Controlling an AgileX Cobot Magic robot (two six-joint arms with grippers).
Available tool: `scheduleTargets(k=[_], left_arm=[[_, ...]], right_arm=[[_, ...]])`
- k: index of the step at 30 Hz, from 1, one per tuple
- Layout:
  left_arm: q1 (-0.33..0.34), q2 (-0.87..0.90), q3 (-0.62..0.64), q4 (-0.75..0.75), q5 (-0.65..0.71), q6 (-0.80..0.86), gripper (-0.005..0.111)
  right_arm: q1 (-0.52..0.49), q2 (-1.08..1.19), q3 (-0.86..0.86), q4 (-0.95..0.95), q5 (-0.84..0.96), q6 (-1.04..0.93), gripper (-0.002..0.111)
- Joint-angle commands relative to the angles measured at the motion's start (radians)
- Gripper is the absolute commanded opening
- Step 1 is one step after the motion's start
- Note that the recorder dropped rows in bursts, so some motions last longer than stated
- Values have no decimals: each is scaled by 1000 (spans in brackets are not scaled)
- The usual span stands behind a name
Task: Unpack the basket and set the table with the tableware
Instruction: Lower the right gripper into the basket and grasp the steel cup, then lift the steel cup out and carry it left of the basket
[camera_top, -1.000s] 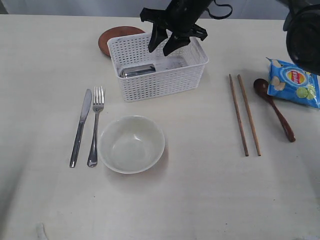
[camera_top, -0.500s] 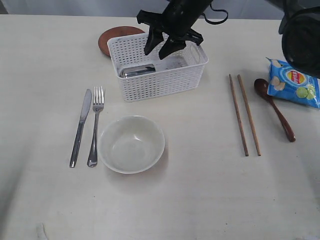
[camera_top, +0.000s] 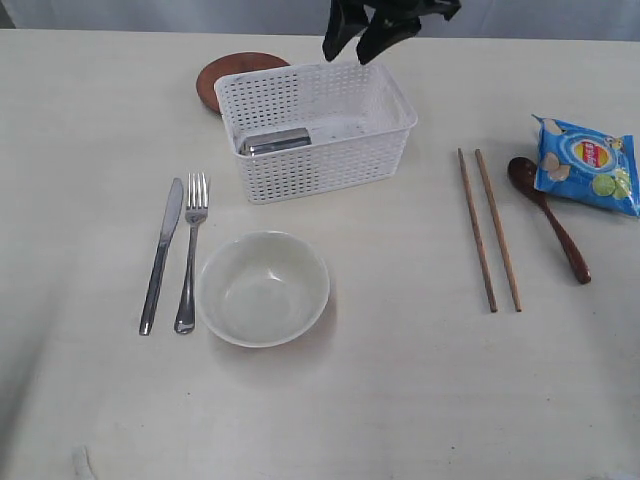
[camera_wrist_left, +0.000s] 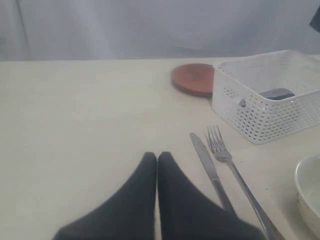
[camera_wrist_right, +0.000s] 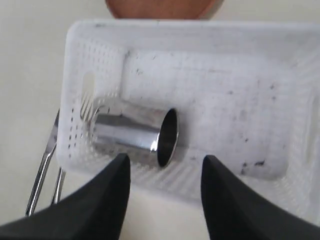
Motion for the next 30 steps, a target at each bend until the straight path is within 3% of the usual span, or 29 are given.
scheduleTargets(k=[1, 30], left_arm=[[-8, -3, 3, 0, -2, -1, 0], [-8, -3, 3, 0, -2, -1, 0]], right_arm=[[0, -26, 131, 80, -56, -50, 43], [32, 170, 116, 202, -163, -160, 43]])
